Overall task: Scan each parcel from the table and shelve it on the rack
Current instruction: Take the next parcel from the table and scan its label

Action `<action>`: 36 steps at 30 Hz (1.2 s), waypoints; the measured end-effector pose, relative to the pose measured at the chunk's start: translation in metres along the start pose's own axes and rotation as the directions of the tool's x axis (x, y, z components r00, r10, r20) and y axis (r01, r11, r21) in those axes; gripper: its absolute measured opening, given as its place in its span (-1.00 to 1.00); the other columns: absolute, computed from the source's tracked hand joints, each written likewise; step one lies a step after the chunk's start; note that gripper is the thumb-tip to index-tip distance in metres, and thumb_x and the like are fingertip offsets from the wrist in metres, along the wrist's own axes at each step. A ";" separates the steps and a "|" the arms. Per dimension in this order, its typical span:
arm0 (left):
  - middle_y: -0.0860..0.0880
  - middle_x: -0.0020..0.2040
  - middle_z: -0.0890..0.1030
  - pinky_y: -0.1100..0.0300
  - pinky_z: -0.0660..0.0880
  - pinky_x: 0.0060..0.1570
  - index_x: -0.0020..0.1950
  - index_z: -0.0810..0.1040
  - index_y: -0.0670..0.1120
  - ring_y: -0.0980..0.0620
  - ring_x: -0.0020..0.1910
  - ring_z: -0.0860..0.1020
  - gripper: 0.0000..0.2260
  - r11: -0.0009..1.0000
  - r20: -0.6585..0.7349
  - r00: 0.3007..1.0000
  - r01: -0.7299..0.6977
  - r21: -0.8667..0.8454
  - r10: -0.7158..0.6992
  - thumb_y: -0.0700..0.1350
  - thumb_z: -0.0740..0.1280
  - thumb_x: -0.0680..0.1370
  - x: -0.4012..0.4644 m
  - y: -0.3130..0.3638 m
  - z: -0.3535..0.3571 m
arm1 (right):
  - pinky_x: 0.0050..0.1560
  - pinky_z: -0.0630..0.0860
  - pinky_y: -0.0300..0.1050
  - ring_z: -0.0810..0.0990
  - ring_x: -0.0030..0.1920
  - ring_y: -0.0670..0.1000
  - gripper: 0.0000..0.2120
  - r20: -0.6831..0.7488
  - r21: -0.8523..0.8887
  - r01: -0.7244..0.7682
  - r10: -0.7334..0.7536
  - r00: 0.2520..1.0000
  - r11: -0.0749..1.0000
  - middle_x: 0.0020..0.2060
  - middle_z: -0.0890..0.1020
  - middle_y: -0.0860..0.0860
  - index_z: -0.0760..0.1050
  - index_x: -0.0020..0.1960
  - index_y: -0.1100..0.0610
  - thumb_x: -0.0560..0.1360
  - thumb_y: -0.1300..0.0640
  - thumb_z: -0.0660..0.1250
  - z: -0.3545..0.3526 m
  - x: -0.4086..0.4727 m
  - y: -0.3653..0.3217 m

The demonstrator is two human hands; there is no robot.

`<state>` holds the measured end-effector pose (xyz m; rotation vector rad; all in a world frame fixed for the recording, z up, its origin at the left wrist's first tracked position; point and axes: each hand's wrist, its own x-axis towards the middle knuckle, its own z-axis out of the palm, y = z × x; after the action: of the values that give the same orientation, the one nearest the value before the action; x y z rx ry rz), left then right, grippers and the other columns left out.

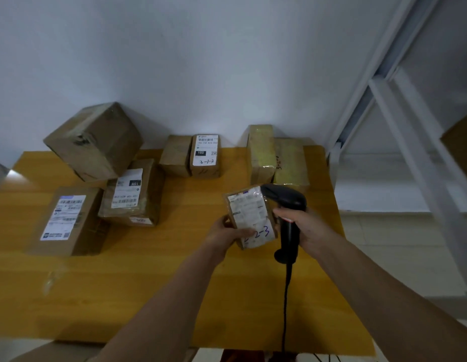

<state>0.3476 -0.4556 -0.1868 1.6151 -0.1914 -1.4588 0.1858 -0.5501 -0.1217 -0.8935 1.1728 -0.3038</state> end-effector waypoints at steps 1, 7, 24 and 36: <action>-0.17 0.20 0.61 -0.07 0.56 0.13 0.33 0.43 -0.20 -0.17 0.16 0.59 -0.29 1.000 0.003 1.000 -0.025 -0.009 0.025 -0.33 0.57 0.20 -0.004 0.009 0.001 | -0.03 0.49 0.00 0.55 -0.15 0.12 -0.88 -0.009 -0.020 0.031 -0.031 0.999 0.999 -0.21 0.58 0.12 0.57 -0.05 0.19 0.42 0.24 0.45 0.002 -0.007 -0.006; -0.13 0.25 0.58 -0.16 0.50 0.23 0.40 0.38 -0.14 -0.16 0.23 0.54 -0.08 0.987 -0.123 0.979 -0.163 0.009 0.163 -0.23 0.62 0.07 -0.017 0.057 0.000 | 0.13 0.49 0.08 0.58 -0.07 0.16 -0.84 -0.049 -0.148 0.175 -0.184 0.982 0.973 -0.19 0.58 0.23 0.59 -0.07 0.29 0.41 0.22 0.47 0.019 -0.051 -0.028; -0.11 0.18 0.62 -0.19 0.44 0.30 0.01 0.51 0.02 -0.16 0.24 0.55 -0.57 0.942 -0.197 0.923 -0.310 0.132 0.331 -0.36 0.54 0.31 -0.057 0.094 0.022 | -0.26 0.33 -0.36 0.50 -0.16 -0.18 -0.84 -0.011 -0.183 0.443 -0.452 0.892 0.878 -0.13 0.60 -0.02 0.55 0.00 0.02 0.49 0.25 0.39 0.017 -0.115 -0.041; -0.02 0.11 0.64 -0.15 0.37 0.36 -0.01 0.50 0.08 -0.09 0.20 0.56 -0.53 0.943 -0.149 0.935 -0.302 0.137 0.321 -0.33 0.57 0.26 -0.081 0.076 0.050 | 0.06 0.45 -0.14 0.56 0.02 -0.02 -0.89 -0.057 -0.087 0.374 -0.379 0.924 0.923 -0.13 0.62 -0.01 0.56 -0.07 0.03 0.45 0.20 0.43 -0.013 -0.137 -0.025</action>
<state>0.3153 -0.4713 -0.0705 1.7016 -0.4194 -1.0780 0.1258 -0.4853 -0.0135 -1.1841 1.0789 -0.6132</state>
